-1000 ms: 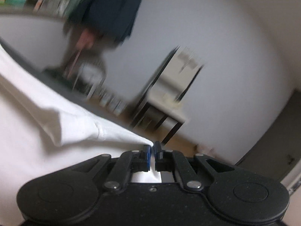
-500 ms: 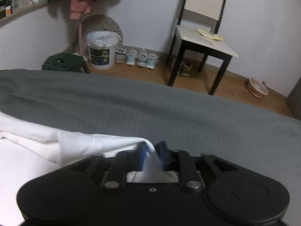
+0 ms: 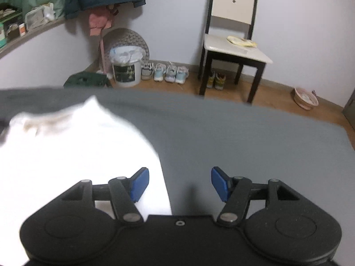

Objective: Fold clothes
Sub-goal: 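Lay the shirt flat on the bed and open both grippers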

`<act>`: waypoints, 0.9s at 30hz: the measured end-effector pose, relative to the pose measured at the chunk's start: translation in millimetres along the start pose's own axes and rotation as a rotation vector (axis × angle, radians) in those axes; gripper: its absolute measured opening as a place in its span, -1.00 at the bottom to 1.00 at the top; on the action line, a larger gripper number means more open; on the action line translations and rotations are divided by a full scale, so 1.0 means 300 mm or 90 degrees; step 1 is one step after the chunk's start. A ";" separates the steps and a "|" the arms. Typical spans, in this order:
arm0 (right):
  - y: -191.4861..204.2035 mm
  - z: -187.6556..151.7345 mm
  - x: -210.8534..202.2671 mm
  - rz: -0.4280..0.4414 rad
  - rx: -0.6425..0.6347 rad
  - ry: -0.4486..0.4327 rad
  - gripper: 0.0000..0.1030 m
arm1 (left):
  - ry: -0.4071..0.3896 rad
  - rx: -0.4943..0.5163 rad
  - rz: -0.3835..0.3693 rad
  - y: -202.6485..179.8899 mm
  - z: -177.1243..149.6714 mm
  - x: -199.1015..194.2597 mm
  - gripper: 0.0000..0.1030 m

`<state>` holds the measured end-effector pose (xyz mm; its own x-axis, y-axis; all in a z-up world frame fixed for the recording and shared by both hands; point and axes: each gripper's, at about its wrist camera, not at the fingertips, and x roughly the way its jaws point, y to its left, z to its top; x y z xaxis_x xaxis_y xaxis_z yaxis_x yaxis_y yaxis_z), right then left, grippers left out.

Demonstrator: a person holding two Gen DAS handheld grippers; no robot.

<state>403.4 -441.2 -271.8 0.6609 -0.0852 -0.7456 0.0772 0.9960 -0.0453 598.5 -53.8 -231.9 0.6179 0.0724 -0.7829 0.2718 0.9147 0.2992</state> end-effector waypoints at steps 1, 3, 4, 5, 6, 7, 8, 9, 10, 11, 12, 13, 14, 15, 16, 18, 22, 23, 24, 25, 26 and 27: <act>-0.045 -0.062 -0.047 0.002 0.012 0.007 0.13 | -0.008 -0.029 -0.010 0.021 -0.021 -0.034 0.66; -0.136 -0.185 -0.140 0.006 0.036 0.022 0.13 | -0.023 -0.088 -0.030 0.063 -0.062 -0.101 0.66; -0.181 -0.247 -0.187 0.007 0.048 0.029 0.09 | -0.031 -0.117 -0.041 0.083 -0.083 -0.134 0.66; -0.221 -0.303 -0.226 0.009 0.067 0.035 0.06 | -0.039 -0.146 -0.051 0.104 -0.103 -0.168 0.66; -0.256 -0.355 -0.259 0.012 0.091 0.042 -0.01 | -0.047 -0.175 -0.061 0.125 -0.124 -0.201 0.66; -0.282 -0.409 -0.284 0.016 0.115 0.049 -0.05 | -0.055 -0.205 -0.071 0.146 -0.144 -0.235 0.66; -0.303 -0.454 -0.301 0.026 0.139 0.057 -0.06 | -0.063 -0.221 -0.089 0.138 -0.184 -0.283 0.66; -0.324 -0.490 -0.317 0.040 0.164 0.064 -0.11 | -0.070 -0.234 -0.104 0.120 -0.230 -0.332 0.66; -0.337 -0.520 -0.329 0.057 0.182 0.066 -0.11 | -0.074 -0.234 -0.106 0.098 -0.258 -0.349 0.66; -0.344 -0.545 -0.339 0.075 0.194 0.064 -0.11 | -0.077 -0.231 -0.105 0.074 -0.281 -0.360 0.66; -0.350 -0.569 -0.349 0.094 0.207 0.062 -0.15 | -0.080 -0.228 -0.104 0.050 -0.304 -0.370 0.66; -0.353 -0.588 -0.355 0.103 0.210 0.064 -0.22 | -0.084 -0.225 -0.103 0.026 -0.327 -0.380 0.66; -0.350 -0.599 -0.354 0.108 0.207 0.070 -0.26 | -0.087 -0.222 -0.102 0.002 -0.350 -0.390 0.66; -0.346 -0.607 -0.351 0.113 0.205 0.077 -0.41 | -0.090 -0.218 -0.102 -0.022 -0.373 -0.400 0.66; -0.342 -0.615 -0.345 0.124 0.206 0.082 -0.50 | -0.093 -0.215 -0.101 -0.045 -0.396 -0.410 0.66; -0.330 -0.621 -0.334 0.163 0.211 0.097 -0.57 | -0.099 -0.209 -0.099 -0.093 -0.442 -0.430 0.66; -0.266 -0.632 -0.312 0.195 0.177 0.127 -0.69 | -0.112 -0.197 -0.095 -0.189 -0.534 -0.471 0.66; -0.255 -0.626 -0.312 0.174 0.160 0.124 -0.83 | -0.115 -0.194 -0.095 -0.213 -0.557 -0.481 0.66; -0.253 -0.620 -0.315 0.160 0.150 0.120 -0.92 | -0.119 -0.191 -0.094 -0.237 -0.580 -0.491 0.66; -0.257 -0.612 -0.325 0.156 0.150 0.114 -0.93 | -0.122 -0.188 -0.093 -0.260 -0.603 -0.501 0.66; -0.269 -0.597 -0.343 0.147 0.152 0.102 -0.93 | -0.125 -0.185 -0.092 -0.284 -0.626 -0.511 0.66; -0.283 -0.578 -0.366 0.131 0.150 0.085 -0.94 | -0.128 -0.181 -0.091 -0.308 -0.649 -0.521 0.66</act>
